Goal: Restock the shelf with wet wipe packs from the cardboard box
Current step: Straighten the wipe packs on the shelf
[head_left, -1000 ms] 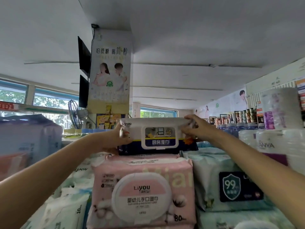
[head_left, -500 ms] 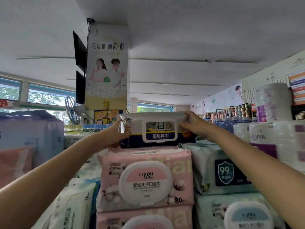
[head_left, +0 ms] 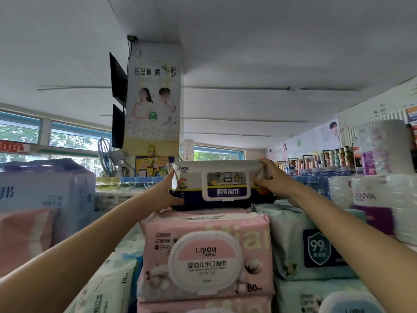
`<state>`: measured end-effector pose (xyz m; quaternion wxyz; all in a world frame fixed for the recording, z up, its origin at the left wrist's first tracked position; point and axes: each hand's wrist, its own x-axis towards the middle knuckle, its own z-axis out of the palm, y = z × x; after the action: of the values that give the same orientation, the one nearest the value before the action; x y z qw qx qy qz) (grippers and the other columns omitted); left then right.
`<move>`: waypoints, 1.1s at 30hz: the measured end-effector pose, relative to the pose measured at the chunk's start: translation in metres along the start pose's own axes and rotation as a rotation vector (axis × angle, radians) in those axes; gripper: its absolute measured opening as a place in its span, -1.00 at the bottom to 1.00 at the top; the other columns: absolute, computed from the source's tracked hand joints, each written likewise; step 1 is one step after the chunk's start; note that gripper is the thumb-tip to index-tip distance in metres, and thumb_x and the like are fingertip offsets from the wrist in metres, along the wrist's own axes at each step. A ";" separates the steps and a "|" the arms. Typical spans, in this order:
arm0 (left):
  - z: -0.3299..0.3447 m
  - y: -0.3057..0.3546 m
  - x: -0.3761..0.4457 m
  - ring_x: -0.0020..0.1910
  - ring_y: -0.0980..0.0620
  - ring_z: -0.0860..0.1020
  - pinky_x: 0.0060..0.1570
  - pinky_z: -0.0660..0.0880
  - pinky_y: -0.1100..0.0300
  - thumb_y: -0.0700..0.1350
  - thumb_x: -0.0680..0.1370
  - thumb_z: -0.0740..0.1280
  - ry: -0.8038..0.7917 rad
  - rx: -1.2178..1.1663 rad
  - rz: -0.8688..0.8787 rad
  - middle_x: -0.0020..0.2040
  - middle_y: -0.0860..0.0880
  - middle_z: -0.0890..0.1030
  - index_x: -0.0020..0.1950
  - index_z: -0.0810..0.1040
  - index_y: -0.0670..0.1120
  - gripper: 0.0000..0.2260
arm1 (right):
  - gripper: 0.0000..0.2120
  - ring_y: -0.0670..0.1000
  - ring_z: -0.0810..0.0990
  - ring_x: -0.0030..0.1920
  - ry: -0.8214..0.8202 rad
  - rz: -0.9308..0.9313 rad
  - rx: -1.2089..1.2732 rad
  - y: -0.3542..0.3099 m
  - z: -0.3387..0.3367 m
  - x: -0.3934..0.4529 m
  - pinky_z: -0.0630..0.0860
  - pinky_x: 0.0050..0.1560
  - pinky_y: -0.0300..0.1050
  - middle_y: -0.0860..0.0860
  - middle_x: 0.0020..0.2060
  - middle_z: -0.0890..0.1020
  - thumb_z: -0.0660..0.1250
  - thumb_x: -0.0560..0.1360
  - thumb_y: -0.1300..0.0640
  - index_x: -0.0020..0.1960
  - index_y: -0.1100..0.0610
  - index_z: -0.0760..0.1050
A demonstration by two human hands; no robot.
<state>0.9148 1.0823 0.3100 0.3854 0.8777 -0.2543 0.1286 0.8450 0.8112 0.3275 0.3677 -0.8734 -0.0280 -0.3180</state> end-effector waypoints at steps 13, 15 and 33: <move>0.004 0.019 0.021 -0.40 0.10 0.42 -0.52 0.35 0.35 -0.28 0.50 0.34 -0.103 0.252 -0.033 0.11 -0.22 0.54 0.51 -0.33 -0.06 -0.10 | -0.32 0.16 0.46 0.25 0.036 0.041 -0.219 0.000 -0.010 -0.009 0.40 0.16 -0.07 0.16 0.36 0.38 0.32 0.52 0.16 0.50 0.10 0.02; 0.000 0.017 0.016 -0.37 0.08 0.48 -0.55 0.37 0.36 -0.26 0.50 0.35 -0.081 0.198 -0.034 0.24 -0.28 0.50 0.52 -0.26 -0.04 -0.13 | -0.30 0.17 0.40 0.32 0.044 0.042 -0.266 -0.001 -0.011 -0.013 0.36 0.25 -0.05 0.13 0.40 0.32 0.34 0.50 0.14 0.50 0.10 0.03; -0.037 -0.025 -0.109 -0.02 -0.06 0.54 -0.03 0.53 0.08 -0.20 0.55 0.23 0.174 0.130 0.103 0.15 -0.16 0.55 0.50 0.08 -0.05 -0.44 | -0.72 0.07 0.39 0.18 0.087 -0.305 -0.269 -0.131 0.064 -0.104 0.26 0.11 -0.24 0.13 0.24 0.33 0.23 0.54 0.22 0.25 0.13 0.42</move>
<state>0.8367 1.1622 0.2736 0.3411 0.8721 -0.2559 0.2401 0.7592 0.9681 0.3152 0.1961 -0.8856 -0.1014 -0.4086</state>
